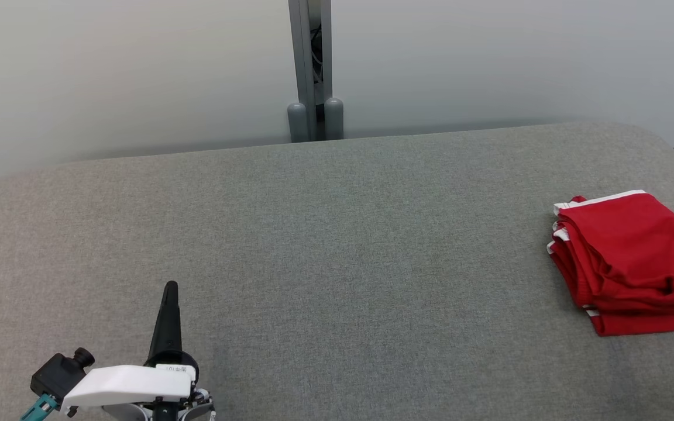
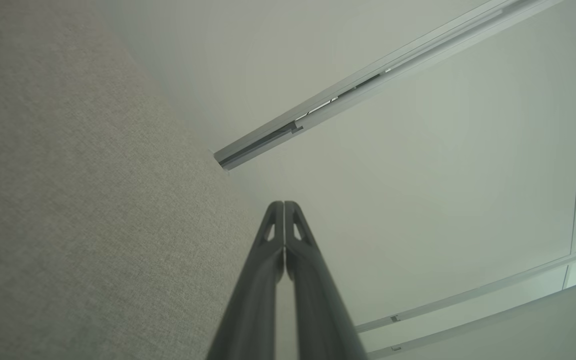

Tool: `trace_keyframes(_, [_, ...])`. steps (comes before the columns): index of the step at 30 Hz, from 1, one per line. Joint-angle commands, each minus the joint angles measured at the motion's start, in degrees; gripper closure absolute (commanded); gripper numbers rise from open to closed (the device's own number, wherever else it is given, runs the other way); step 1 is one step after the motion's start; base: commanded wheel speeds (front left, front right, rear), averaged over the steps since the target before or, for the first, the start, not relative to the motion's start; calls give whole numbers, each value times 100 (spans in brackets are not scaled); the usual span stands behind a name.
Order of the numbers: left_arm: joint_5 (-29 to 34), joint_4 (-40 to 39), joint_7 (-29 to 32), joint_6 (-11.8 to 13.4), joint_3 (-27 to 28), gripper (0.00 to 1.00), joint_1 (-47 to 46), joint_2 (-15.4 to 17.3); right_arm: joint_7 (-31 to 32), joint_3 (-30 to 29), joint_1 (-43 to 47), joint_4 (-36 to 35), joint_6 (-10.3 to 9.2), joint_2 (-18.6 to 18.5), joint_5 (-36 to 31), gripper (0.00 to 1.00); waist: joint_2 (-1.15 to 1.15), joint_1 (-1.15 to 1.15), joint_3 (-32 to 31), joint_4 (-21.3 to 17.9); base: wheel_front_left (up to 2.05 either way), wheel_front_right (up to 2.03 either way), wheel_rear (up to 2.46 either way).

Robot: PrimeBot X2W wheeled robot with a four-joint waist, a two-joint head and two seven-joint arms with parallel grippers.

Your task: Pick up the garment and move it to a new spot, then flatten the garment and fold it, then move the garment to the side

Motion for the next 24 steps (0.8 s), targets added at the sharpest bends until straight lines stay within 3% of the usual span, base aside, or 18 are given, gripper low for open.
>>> trace_keyframes(1, [-122, -12, -23, -57, 1, 100, -182, 16, 77, -74, -124, 14, 9, -88, 137, 100, 0, 0, 2, 2, 0, 0, 0])
trace_keyframes(24, [-1149, 183, -73, -288, -96, 100, -381, -172, 669, -571, -421, 439, 11, -195, 1206, 100, 0, 0, 37, 43, 0, 0, 0])
